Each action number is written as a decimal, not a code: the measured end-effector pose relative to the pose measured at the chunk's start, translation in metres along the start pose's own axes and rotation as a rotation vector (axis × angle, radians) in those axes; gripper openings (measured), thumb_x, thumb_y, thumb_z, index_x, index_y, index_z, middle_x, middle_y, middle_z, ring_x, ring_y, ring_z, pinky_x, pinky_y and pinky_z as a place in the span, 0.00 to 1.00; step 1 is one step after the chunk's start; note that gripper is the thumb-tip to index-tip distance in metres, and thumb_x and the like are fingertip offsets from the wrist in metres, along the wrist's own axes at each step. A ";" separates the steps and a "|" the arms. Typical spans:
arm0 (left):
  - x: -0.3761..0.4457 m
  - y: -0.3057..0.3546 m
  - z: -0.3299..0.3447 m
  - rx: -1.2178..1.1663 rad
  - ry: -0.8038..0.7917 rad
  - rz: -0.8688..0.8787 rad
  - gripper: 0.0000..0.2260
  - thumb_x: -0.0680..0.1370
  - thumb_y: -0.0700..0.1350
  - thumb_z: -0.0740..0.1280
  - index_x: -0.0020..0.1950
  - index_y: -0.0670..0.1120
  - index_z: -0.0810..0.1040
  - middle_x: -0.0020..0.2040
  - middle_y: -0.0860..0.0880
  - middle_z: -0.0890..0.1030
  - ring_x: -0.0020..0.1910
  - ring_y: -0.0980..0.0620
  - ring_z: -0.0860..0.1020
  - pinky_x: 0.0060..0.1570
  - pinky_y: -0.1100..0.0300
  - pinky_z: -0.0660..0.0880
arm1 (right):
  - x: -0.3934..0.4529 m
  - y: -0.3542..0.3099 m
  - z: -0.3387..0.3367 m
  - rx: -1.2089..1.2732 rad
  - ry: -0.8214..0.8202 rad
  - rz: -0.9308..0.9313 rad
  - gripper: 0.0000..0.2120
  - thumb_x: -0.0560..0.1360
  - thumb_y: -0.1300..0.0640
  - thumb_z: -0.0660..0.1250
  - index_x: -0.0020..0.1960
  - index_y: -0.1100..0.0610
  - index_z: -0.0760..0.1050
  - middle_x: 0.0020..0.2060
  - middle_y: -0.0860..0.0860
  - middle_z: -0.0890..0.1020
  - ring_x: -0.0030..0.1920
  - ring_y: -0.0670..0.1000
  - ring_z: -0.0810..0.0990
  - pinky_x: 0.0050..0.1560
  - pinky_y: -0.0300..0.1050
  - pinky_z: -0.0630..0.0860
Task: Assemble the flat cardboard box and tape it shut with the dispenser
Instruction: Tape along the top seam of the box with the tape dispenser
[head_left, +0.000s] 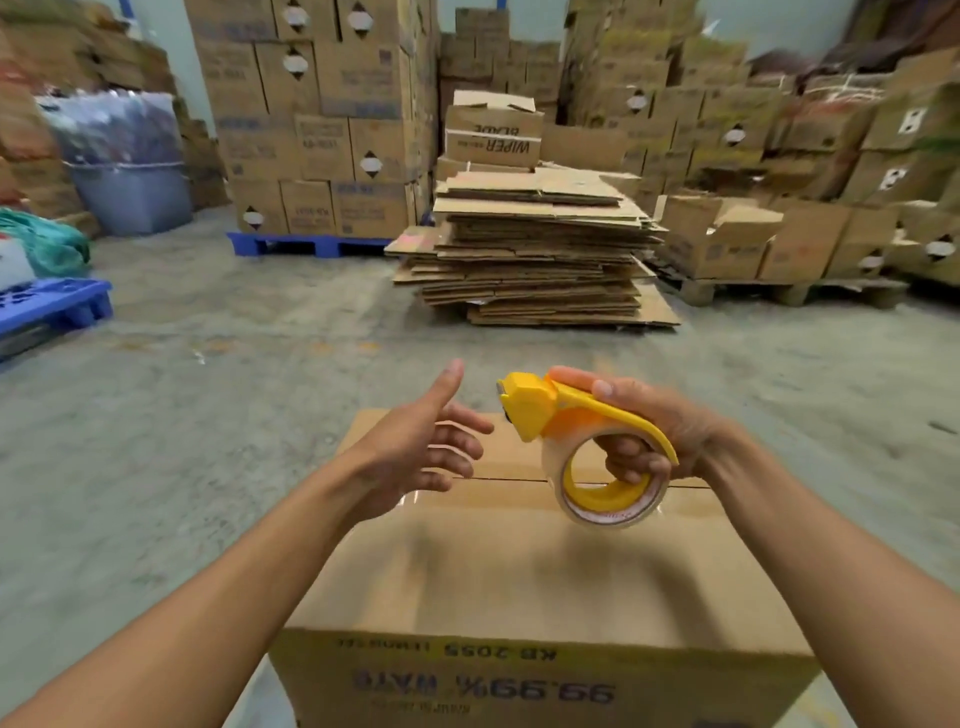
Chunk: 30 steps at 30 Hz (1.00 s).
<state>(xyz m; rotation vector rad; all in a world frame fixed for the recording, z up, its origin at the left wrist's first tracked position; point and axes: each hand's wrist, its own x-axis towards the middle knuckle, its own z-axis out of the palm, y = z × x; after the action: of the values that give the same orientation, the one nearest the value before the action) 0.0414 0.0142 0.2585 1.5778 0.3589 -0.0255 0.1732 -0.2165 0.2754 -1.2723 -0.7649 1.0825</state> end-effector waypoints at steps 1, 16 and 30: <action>-0.004 0.005 0.007 -0.041 -0.072 -0.043 0.32 0.72 0.72 0.59 0.49 0.44 0.82 0.36 0.48 0.79 0.32 0.51 0.76 0.34 0.58 0.69 | -0.001 0.002 -0.002 0.028 0.019 0.001 0.32 0.64 0.42 0.79 0.66 0.44 0.77 0.21 0.53 0.72 0.15 0.45 0.69 0.22 0.40 0.75; -0.011 0.015 0.040 -0.426 -0.253 -0.210 0.16 0.72 0.58 0.72 0.47 0.45 0.81 0.38 0.49 0.79 0.31 0.55 0.75 0.24 0.67 0.68 | -0.011 0.009 -0.019 0.149 0.082 -0.018 0.27 0.58 0.41 0.81 0.40 0.62 0.78 0.19 0.53 0.74 0.14 0.45 0.70 0.22 0.39 0.74; -0.013 0.017 0.048 -0.464 -0.296 -0.230 0.05 0.72 0.43 0.71 0.45 0.45 0.79 0.41 0.48 0.82 0.33 0.55 0.79 0.26 0.66 0.70 | -0.012 0.013 -0.024 0.159 0.060 -0.050 0.38 0.60 0.42 0.81 0.57 0.67 0.76 0.20 0.52 0.74 0.14 0.44 0.71 0.23 0.38 0.75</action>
<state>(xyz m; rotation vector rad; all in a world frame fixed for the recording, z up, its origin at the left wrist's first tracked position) 0.0427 -0.0350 0.2756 1.0487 0.2855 -0.3280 0.1884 -0.2369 0.2594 -1.1404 -0.6492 1.0389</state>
